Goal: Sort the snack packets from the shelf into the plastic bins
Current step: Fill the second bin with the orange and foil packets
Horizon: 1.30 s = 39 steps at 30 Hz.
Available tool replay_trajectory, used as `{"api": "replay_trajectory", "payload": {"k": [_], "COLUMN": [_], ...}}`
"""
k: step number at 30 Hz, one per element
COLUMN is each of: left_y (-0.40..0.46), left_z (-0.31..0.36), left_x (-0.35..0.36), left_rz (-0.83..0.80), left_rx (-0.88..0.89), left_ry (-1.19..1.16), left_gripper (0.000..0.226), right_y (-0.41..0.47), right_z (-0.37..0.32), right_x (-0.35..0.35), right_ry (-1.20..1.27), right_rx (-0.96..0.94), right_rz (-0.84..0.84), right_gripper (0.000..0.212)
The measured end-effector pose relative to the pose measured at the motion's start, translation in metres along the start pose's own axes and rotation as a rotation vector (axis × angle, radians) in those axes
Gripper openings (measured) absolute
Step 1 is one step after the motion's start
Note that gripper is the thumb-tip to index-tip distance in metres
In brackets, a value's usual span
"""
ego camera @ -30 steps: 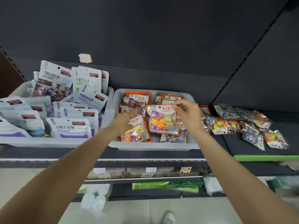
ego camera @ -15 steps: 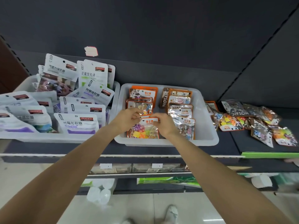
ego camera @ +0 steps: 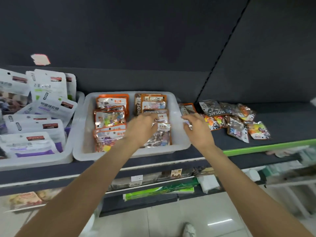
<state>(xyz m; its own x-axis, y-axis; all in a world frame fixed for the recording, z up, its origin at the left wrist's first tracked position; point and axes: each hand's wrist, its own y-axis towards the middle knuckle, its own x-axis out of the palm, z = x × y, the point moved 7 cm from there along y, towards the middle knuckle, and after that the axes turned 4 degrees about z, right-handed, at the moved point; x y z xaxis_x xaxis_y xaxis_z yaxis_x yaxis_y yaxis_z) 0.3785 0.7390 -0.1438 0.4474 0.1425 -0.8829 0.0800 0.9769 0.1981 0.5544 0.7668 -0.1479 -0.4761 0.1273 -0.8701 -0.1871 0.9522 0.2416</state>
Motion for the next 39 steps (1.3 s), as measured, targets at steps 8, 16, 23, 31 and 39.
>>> {"api": "replay_trajectory", "payload": {"k": [8,16,23,31,39], "left_y": [0.073,0.129,0.154,0.149,0.157], "left_z": [0.159,0.238,0.222,0.189,0.199], "left_x": [0.092,0.226,0.275,0.270,0.232], "left_rz": [0.023,-0.205,-0.233,-0.140,0.070], "left_rx": [0.042,-0.058,-0.172,-0.190,-0.114], "left_ry": [-0.136,-0.090,0.021,0.139,0.193], "left_gripper": [0.027,0.031,0.062,0.055,0.015], "right_y": [-0.001,0.021,0.043,0.057,0.060], "right_z": [0.170,0.332,0.398,0.414,0.418], "right_x": [-0.065,-0.061,-0.042,-0.038,-0.035], "right_ry": [-0.059,-0.002,-0.014,-0.131,-0.248], "right_rx": [0.166,0.222,0.197,0.070,0.041], "right_rz": [-0.005,-0.234,-0.459,-0.469,-0.407], "right_gripper": [0.034,0.043,0.067,0.072,0.064]}}
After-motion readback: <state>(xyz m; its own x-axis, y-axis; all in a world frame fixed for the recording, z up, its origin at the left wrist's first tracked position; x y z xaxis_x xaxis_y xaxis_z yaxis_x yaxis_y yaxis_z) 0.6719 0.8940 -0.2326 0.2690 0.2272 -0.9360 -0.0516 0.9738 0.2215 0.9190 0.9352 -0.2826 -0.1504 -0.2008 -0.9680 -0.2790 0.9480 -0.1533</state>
